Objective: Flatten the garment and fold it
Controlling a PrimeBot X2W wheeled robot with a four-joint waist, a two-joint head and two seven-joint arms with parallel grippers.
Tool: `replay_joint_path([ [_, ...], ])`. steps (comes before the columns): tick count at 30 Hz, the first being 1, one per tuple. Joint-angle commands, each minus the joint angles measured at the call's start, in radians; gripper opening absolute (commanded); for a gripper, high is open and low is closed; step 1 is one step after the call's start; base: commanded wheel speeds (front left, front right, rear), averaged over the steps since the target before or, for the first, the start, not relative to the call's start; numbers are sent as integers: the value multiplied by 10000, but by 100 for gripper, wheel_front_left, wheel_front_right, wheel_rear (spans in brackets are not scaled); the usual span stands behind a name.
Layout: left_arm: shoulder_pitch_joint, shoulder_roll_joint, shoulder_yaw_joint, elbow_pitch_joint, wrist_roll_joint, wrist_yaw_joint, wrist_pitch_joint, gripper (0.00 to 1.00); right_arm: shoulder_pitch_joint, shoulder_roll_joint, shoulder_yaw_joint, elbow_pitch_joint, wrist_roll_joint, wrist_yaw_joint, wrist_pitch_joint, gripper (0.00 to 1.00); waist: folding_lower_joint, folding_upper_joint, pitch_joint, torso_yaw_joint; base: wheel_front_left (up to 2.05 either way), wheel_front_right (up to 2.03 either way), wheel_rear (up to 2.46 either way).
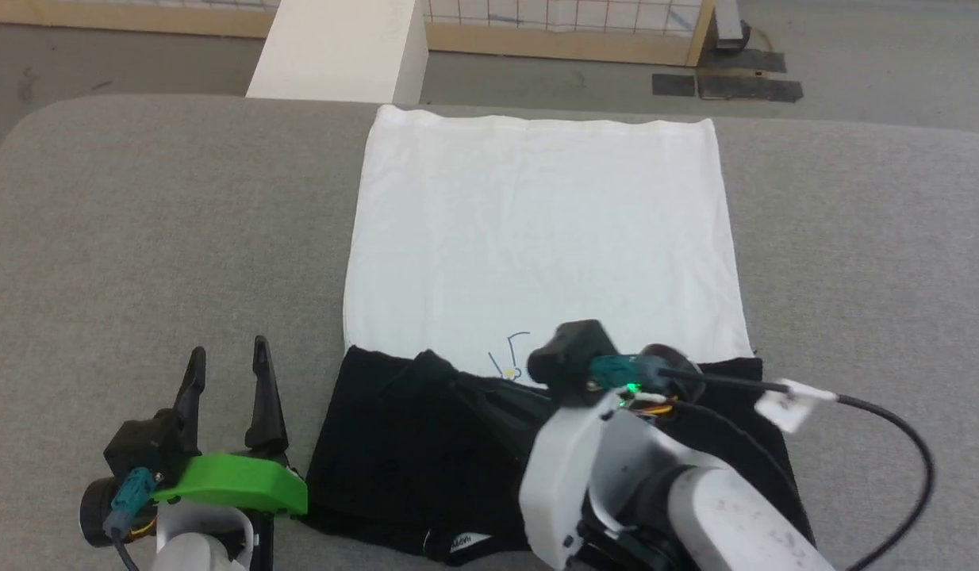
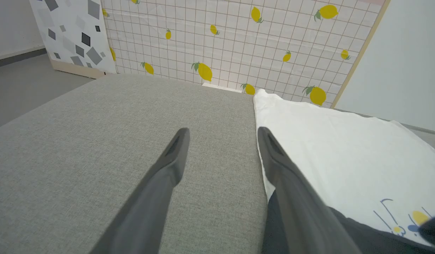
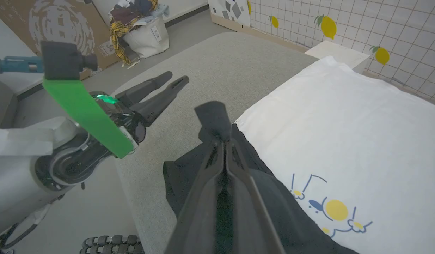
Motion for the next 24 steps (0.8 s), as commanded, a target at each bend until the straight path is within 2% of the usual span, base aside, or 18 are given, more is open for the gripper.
replay_joint_path([
  [1, -156, 7, -65, 49, -68, -45, -47, 100, -318, 16, 189, 501, 104, -13, -132, 0, 1, 105, 275, 257, 0, 0, 0],
  [9, -509, -49, -266, 145, -185, -77, -47, 100, -1349, 17, 1515, 3206, 355, -13, 104, 0, 1, 105, 935, 701, 0, 0, 0],
  [14, -675, -70, -286, 199, -218, -90, -47, 100, -1685, 17, 2001, 4133, 586, -13, 431, 0, 1, 105, 1128, 802, 0, 0, 0],
  [15, -693, -73, -284, 220, -219, -90, -47, 100, -1699, 17, 2063, 4217, 704, -13, 481, 7, 1, 105, 1128, 801, 0, 0, 0],
  [16, -700, -75, -275, 232, -222, -91, -47, 100, -1704, 17, 2091, 4244, 808, -13, 500, 37, 1, 105, 1119, 787, 0, 0, 0],
  [17, -700, -78, -257, 244, -223, -90, -47, 100, -1716, 17, 2151, 4220, 934, -13, 488, 100, 1, 105, 1087, 748, 0, 0, 0],
  [20, -669, -82, -212, 287, -189, -93, -47, 100, -1705, 18, 1960, 3916, 1232, -13, 65, 100, 1, 105, 932, 608, 0, 0, 0],
  [24, -559, -77, -119, 327, -120, -119, -47, 100, -1498, 18, 1118, 2898, 1485, -13, -1268, 100, 1, 105, 605, 333, 0, 0, 0],
])
